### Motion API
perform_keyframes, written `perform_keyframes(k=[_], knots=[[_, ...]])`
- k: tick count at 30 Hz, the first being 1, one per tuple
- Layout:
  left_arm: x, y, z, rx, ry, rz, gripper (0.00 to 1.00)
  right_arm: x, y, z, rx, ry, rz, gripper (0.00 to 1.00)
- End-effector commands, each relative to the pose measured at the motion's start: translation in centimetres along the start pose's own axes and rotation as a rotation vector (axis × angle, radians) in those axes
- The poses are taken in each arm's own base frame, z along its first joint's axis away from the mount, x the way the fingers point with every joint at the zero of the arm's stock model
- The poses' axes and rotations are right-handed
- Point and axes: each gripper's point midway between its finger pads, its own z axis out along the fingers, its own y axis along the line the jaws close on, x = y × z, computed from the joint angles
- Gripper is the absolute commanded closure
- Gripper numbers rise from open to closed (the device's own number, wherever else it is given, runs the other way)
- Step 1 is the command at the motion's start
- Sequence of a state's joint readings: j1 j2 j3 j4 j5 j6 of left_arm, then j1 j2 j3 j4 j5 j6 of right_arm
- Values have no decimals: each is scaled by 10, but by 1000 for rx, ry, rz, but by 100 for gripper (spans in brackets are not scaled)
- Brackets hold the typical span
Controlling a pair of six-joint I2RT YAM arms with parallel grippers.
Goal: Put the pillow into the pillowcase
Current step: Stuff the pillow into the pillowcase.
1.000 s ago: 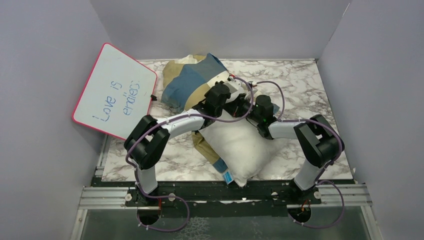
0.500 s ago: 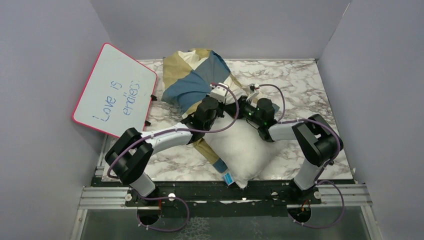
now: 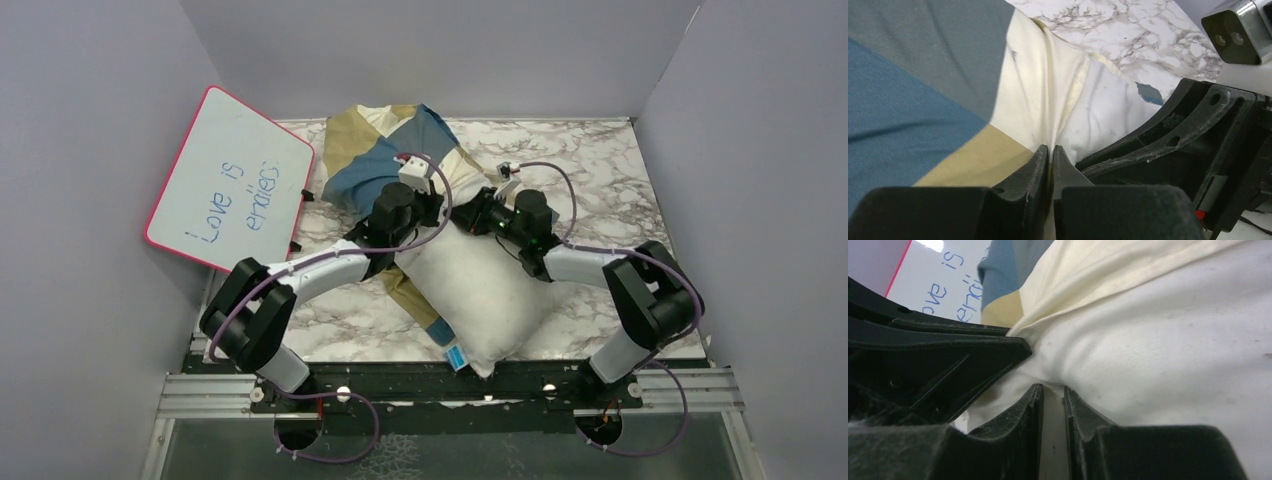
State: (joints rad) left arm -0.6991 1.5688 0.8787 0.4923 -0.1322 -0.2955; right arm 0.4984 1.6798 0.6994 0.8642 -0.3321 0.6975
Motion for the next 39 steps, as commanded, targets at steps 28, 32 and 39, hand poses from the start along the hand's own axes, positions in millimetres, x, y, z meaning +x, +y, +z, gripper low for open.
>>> perform_keyframes(k=[28, 32, 39], knots=[[39, -176, -62, 338, 308, 684, 1, -188, -55, -124, 591, -134, -31, 0], [125, -160, -26, 235, 476, 821, 2, -186, -55, -127, 568, -129, -19, 2], [79, -102, 0, -80, 408, 876, 100, -188, -34, -132, 505, -124, -41, 10]])
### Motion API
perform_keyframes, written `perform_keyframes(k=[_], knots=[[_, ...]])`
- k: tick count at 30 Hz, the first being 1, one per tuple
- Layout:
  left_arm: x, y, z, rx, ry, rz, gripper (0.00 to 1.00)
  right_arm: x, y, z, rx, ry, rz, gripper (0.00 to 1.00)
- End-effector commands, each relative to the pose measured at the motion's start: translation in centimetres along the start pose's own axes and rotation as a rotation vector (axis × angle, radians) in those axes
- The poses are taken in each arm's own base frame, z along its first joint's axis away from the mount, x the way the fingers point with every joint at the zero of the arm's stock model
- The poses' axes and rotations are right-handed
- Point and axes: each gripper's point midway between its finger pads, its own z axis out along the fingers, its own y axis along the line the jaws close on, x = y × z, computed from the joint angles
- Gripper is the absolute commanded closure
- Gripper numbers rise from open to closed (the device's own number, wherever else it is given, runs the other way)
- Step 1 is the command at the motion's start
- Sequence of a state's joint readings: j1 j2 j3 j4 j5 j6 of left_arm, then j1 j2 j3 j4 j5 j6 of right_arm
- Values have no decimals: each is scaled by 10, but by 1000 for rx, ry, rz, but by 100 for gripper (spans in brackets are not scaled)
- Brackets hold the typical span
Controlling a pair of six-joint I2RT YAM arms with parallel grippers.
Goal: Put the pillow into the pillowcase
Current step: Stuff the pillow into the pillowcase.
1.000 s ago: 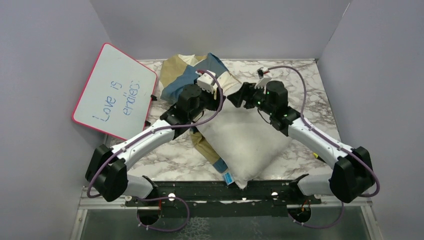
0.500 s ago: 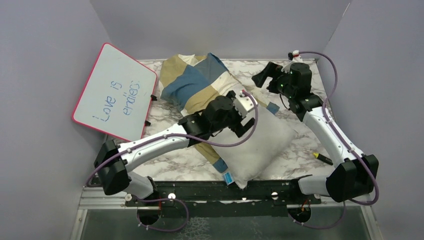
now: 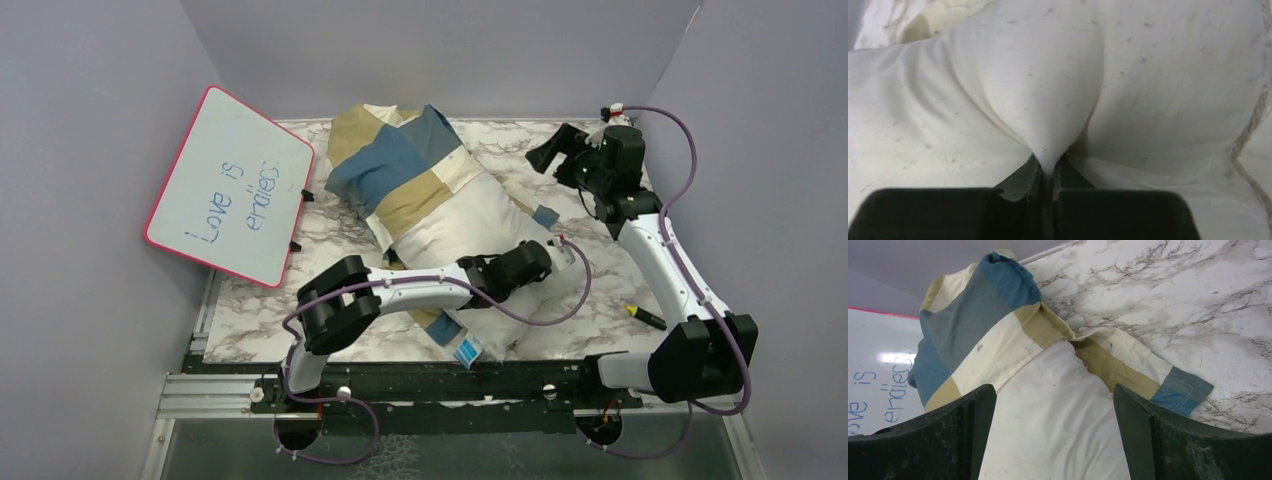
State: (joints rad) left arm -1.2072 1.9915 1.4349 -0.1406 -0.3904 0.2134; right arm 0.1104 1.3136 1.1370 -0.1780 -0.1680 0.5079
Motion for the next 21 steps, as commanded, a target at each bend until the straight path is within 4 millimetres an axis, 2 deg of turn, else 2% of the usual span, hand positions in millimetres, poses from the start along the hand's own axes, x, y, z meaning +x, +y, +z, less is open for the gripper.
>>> perform_keyframes(k=[1, 3, 4, 5, 6, 9, 12, 15, 18, 21], knots=[[0, 108, -37, -304, 54, -54, 100, 0, 16, -19, -64, 4, 1, 10], [-28, 164, -66, -416, -13, -128, 100, 1, 19, -25, -81, -5, 10, 11], [-38, 198, -81, -480, -41, -177, 100, 2, 20, -27, -87, -4, 17, 12], [-51, 219, -95, -518, -81, -216, 100, 4, 21, -29, -94, -3, 24, 12], [-56, 246, -107, -555, -105, -254, 100, 5, 22, -32, -100, -6, 33, 13], [-70, 300, -136, -646, -166, -317, 100, 10, 20, -39, -100, -22, 65, 15], [-76, 332, -153, -709, -193, -342, 100, 13, 17, -44, -98, -49, 96, 16], [-85, 351, -166, -731, -237, -366, 100, 23, 11, -41, -96, -48, 119, 17], [-96, 361, -180, -747, -273, -376, 100, 41, 9, -31, -135, -29, 141, 17], [-103, 365, -194, -750, -310, -389, 100, 64, 11, -13, -259, -23, 95, 15]])
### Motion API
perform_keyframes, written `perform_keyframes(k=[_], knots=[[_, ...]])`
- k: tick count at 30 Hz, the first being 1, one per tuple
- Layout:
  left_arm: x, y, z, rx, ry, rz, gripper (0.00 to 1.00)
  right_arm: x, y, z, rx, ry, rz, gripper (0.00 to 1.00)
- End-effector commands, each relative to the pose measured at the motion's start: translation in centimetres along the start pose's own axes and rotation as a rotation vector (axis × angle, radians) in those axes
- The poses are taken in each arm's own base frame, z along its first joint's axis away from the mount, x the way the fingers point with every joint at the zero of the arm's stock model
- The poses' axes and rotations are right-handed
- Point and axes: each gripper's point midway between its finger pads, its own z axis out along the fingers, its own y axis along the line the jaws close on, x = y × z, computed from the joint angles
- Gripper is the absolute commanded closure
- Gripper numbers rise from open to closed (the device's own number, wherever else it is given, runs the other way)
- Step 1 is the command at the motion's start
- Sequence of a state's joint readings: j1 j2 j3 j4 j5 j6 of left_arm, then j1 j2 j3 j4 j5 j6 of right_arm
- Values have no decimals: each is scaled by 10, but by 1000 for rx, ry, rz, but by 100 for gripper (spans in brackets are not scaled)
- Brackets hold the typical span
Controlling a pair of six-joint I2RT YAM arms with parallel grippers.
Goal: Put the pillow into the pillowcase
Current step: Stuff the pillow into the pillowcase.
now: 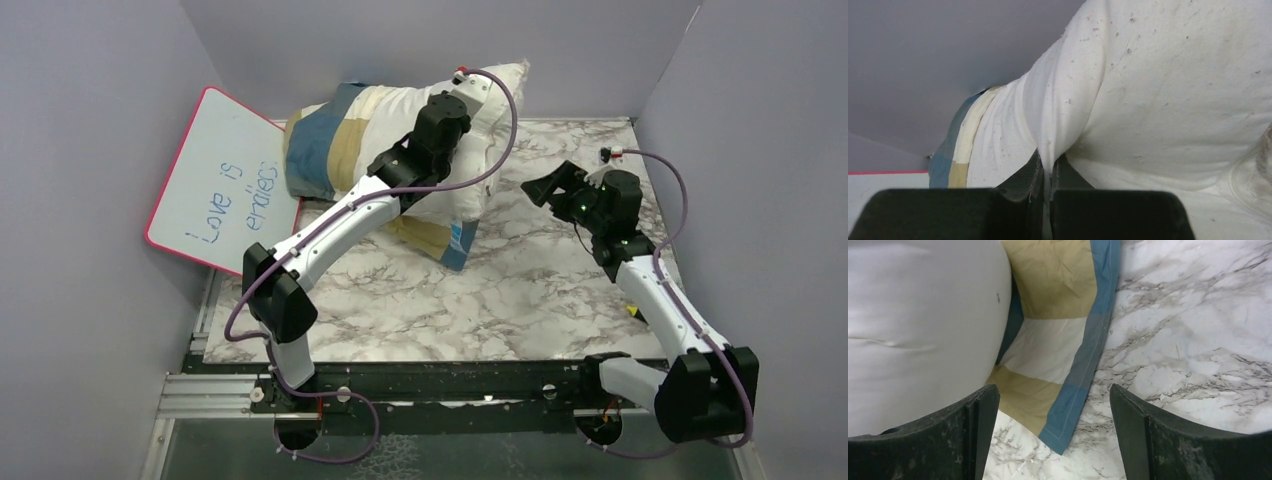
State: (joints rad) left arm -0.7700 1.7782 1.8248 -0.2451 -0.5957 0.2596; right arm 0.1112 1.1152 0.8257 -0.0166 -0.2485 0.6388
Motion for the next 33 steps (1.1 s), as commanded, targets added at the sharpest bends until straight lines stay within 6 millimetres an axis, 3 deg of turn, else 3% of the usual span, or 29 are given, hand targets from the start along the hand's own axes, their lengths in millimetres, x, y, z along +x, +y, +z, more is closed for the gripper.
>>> perform_keyframes(k=[1, 5, 10, 14, 17, 21, 25, 29, 33], knots=[[-56, 43, -31, -77, -122, -66, 100, 19, 9, 29, -200, -11, -26, 13], [-70, 63, -45, -112, -151, -75, 100, 42, -9, 78, -224, 79, 32, 11], [-92, 87, -63, -156, -205, -84, 100, 41, -29, 145, -227, 84, 7, 7], [-100, 96, -70, -174, -216, -89, 100, 41, -39, 198, -263, 97, -21, 6], [-101, 100, -75, -175, -226, -102, 100, 54, -48, 232, -238, 128, -11, 7], [-107, 105, -79, -185, -242, -110, 100, 92, -48, 258, -194, 159, -38, 6], [-110, 106, -78, -191, -249, -110, 100, 131, 1, 272, -360, 178, -55, 6], [-109, 106, -79, -192, -251, -123, 100, 147, 57, 275, -533, 153, -58, 6], [-102, 103, -76, -195, -238, -116, 100, 163, 80, 288, -521, 170, -97, 12]])
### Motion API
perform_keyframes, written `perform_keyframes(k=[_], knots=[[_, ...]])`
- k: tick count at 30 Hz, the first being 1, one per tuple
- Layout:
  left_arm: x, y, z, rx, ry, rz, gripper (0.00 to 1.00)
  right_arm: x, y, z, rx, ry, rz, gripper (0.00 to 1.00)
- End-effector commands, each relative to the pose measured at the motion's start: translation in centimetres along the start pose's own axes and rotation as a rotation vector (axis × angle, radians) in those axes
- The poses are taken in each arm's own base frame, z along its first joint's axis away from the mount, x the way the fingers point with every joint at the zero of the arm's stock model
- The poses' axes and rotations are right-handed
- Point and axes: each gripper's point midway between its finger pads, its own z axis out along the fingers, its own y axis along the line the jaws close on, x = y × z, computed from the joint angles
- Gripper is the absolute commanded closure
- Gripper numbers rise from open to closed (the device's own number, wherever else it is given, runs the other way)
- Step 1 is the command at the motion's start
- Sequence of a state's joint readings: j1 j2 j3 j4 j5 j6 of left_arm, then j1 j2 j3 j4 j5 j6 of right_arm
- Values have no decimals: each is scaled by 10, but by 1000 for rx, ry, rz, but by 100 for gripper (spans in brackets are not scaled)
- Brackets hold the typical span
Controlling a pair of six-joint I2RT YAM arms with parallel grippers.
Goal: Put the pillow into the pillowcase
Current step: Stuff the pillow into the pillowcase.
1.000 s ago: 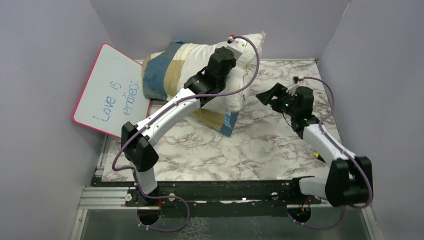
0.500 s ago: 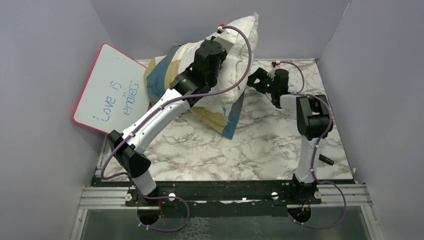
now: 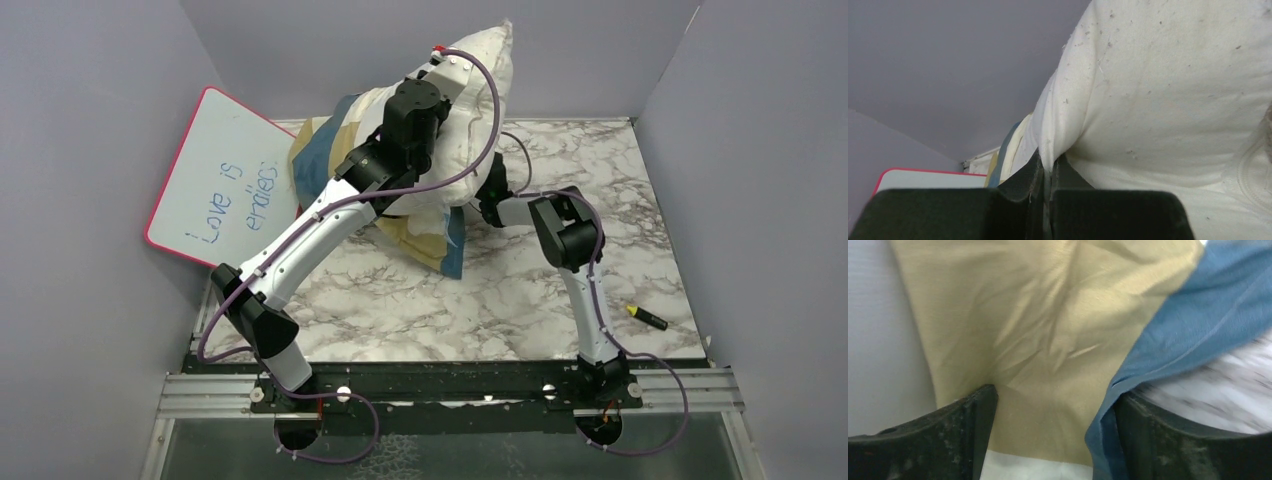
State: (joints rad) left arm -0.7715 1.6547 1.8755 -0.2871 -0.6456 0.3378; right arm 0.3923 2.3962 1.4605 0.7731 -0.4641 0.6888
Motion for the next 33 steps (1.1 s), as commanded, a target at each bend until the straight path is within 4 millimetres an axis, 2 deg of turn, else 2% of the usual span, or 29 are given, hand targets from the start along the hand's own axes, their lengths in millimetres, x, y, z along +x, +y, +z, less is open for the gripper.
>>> perform_keyframes(k=[1, 2, 3, 4, 5, 7, 10, 12, 13, 17, 19, 24, 26, 29, 31, 33], knots=[[-52, 49, -23, -121, -145, -119, 100, -6, 26, 24, -68, -33, -43, 19], [-49, 49, -23, -124, -142, -118, 100, -6, 28, 25, -78, -34, -28, 33], [-47, 48, -23, -127, -141, -117, 100, -7, 34, 24, -95, -36, 1, 54], [-45, 49, -23, -133, -141, -116, 100, -10, 37, 21, -94, -41, 16, 81], [-43, 49, -24, -137, -141, -114, 100, -17, 41, 16, -87, -45, 21, 97], [-40, 49, -25, -141, -145, -120, 100, -32, 60, -2, -121, -61, -10, 100], [-31, 45, -24, -137, -148, -129, 100, -74, 98, -50, -215, -129, 44, 100], [-27, 43, -22, -141, -147, -130, 100, -91, 112, -84, -218, -133, 105, 100], [-25, 42, -21, -142, -143, -128, 100, -98, 125, -100, -235, -148, 80, 100], [-7, 31, -13, -143, -120, -112, 100, -103, 159, -145, -241, -162, -2, 100], [8, 24, -7, -139, -94, -104, 100, -105, 170, -167, -237, -187, -23, 100], [42, 8, 0, -118, -34, -105, 100, -122, 198, -212, -216, -261, -103, 100], [58, 5, 2, -119, -6, -86, 100, -136, 220, -236, -230, -317, -150, 100], [83, 0, 3, -105, 29, -103, 100, -152, 228, -255, -147, -359, -205, 100], [94, -5, 2, -86, 38, -120, 100, -157, 222, -263, -79, -388, -222, 100], [107, -12, 2, -66, 55, -116, 100, -154, 208, -267, 3, -392, -213, 100]])
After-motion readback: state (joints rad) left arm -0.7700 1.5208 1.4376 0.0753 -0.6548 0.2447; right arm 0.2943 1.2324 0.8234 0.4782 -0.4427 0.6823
